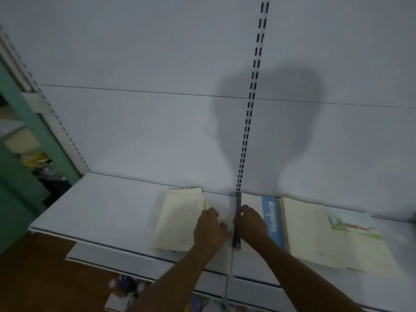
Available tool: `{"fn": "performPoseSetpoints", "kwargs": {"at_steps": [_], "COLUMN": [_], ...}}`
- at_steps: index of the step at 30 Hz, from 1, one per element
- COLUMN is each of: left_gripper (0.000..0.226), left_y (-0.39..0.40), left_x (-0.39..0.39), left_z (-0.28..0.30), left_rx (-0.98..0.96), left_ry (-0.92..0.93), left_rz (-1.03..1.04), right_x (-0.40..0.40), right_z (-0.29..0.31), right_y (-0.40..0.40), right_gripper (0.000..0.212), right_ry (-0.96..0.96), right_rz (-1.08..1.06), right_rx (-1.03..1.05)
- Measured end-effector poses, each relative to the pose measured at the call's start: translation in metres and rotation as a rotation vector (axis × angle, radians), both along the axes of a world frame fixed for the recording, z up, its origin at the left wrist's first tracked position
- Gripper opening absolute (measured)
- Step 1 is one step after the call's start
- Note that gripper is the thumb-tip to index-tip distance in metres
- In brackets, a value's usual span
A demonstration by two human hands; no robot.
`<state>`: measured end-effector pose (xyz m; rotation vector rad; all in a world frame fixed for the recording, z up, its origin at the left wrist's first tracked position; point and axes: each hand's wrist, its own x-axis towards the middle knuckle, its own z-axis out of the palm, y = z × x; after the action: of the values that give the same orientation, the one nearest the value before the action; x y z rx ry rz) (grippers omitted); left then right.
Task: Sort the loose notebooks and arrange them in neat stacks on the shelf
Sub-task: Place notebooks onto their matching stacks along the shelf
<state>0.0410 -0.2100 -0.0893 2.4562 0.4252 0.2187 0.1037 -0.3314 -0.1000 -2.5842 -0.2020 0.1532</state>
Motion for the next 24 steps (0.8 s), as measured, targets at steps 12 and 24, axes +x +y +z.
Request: {"fn": "performPoseSetpoints", "kwargs": {"at_steps": [12, 24], "left_gripper": [0.052, 0.031], "left_y": [0.137, 0.151], "left_x": [-0.056, -0.061], "left_z": [-0.017, -0.008], "left_rx": [0.070, -0.495], "left_ry": [0.243, -0.034], "left_rz": [0.334, 0.326], "right_x": [-0.032, -0.041], "right_z": [-0.004, -0.014], "right_y": [0.116, 0.141], "right_gripper": [0.050, 0.050], "right_ry": [0.095, 0.054], "right_rz": [0.093, 0.011], "right_rx": [-0.114, 0.003]}}
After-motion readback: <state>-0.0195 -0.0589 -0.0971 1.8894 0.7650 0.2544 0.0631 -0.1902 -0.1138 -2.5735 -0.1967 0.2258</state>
